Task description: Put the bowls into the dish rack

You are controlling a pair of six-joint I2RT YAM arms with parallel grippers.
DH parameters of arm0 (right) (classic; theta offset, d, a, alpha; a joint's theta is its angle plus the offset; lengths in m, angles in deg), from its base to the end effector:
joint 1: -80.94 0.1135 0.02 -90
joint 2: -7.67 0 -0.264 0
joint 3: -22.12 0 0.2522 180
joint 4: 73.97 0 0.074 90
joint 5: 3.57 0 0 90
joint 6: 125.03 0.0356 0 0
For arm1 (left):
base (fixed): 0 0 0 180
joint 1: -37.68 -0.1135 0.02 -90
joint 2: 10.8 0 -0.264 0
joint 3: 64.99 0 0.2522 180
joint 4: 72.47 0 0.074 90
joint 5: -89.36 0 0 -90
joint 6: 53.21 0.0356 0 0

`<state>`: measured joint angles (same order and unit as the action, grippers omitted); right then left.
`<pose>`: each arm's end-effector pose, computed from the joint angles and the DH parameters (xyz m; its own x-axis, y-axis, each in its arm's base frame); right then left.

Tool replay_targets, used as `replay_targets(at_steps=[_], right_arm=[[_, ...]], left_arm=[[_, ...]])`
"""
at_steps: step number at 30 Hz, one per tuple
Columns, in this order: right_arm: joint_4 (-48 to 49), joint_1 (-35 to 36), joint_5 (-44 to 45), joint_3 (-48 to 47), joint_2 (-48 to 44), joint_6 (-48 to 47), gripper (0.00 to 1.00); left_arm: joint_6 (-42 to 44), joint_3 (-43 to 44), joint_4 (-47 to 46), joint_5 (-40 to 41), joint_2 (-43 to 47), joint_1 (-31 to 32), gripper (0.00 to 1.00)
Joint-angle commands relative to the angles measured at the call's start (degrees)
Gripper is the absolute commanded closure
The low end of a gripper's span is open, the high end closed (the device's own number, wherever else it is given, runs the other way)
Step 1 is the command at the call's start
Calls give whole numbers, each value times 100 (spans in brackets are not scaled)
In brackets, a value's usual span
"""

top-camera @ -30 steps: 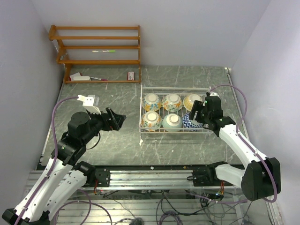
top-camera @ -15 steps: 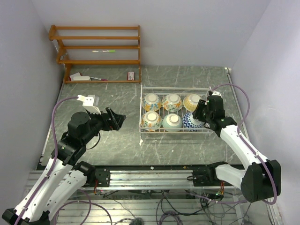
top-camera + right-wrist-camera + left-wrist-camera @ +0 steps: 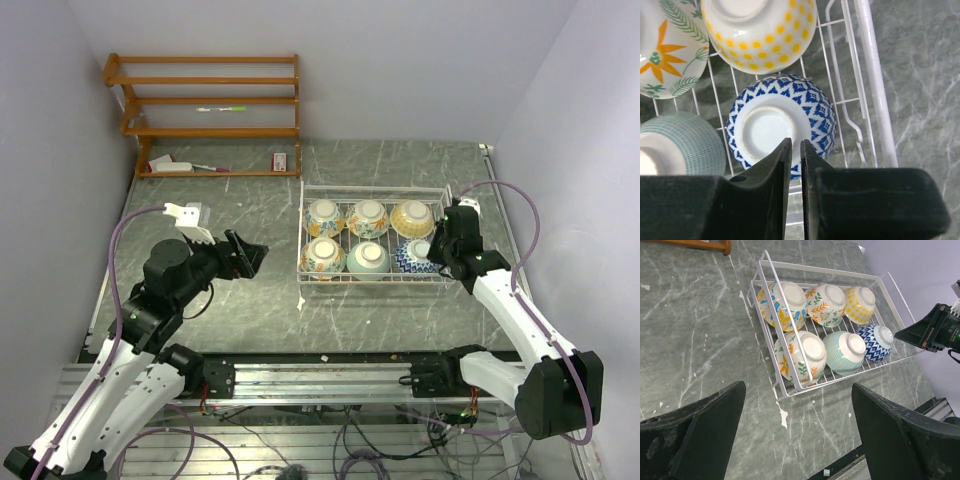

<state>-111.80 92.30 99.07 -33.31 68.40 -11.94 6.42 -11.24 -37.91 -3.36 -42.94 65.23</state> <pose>0.2186 0.0360 0.2462 -0.6305 0.2636 -0.7300 0.2301 0.9618 0.1486 0.1213 -0.0652 0.3223 -0.4257 -0.3475 -0.8355 0.3335 0.7980 -0.5019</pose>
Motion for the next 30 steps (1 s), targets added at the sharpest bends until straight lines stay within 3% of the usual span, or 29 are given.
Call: replay_targets(at_steps=[1,9,14,17,21,27,30], right_arm=[[-76,-24,325,-123,8,-88,85],[-27,-12,-33,-506,-157,-203,56],[14,5,-302,-844,-130,-317,25],[93,110,-487,-944,21,-360,1],[401,449,-492,-966,130,-401,0],[651,2303,569,-1304,753,-667,0],[641,2713,694,-1531,1226,-769,0]], left_arm=[[57,86,-164,67,33,13,2],[32,149,-124,113,-121,13,1],[87,277,101,338,-181,12,1],[180,368,295,516,-219,12,1],[305,476,564,834,-181,13,1],[358,513,870,1246,-74,13,1],[348,506,917,1376,-49,10,1]])
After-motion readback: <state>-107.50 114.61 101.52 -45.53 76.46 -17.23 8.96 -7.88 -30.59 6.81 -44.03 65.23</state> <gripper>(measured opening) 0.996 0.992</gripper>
